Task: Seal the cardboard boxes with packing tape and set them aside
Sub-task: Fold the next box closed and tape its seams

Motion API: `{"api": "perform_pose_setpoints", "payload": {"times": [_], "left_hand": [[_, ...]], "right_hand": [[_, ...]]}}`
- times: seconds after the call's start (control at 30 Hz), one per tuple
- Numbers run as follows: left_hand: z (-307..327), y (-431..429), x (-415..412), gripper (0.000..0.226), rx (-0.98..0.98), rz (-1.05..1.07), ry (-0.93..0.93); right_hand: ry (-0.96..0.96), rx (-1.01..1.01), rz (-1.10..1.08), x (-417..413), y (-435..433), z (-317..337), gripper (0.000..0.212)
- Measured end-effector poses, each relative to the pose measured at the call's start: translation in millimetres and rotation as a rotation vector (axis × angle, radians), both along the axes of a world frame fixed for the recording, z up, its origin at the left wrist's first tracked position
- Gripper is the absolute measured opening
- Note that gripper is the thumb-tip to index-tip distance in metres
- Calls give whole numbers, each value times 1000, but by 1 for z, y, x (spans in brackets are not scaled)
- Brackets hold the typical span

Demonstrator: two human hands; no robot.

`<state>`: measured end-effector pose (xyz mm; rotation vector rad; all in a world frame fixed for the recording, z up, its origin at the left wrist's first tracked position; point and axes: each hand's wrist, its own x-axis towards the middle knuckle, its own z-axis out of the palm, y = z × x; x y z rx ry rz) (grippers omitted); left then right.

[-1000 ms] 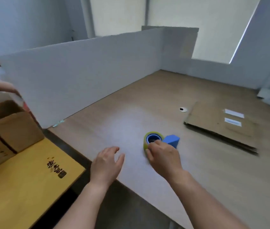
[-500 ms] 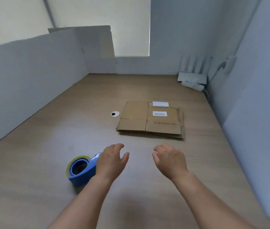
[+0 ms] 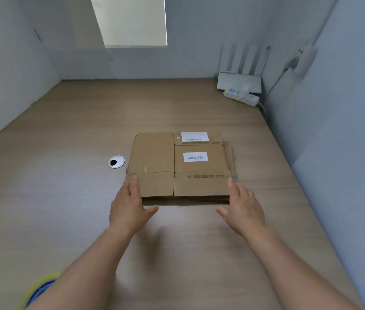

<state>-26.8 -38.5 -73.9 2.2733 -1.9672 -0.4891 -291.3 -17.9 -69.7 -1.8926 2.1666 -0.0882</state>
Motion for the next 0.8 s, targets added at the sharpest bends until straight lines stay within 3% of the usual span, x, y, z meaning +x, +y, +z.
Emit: {"api": "perform_pose_setpoints", "payload": {"times": [0.17, 0.4, 0.53, 0.63, 0.8], "left_hand": [[-34, -47, 14, 122, 104, 50, -64], [-40, -49, 19, 99, -23, 26, 46], [-8, -35, 23, 95, -50, 73, 234], [19, -20, 20, 81, -77, 88, 232], [51, 19, 18, 74, -55, 88, 240]], "right_hand": [[50, 123, -88, -4, -40, -26, 105], [87, 19, -94, 0, -44, -35, 100], [-262, -45, -135, 0, -28, -14, 93], [-604, -151, -227, 4, -12, 9, 87], [-756, -360, -280, 10, 18, 46, 83]]}}
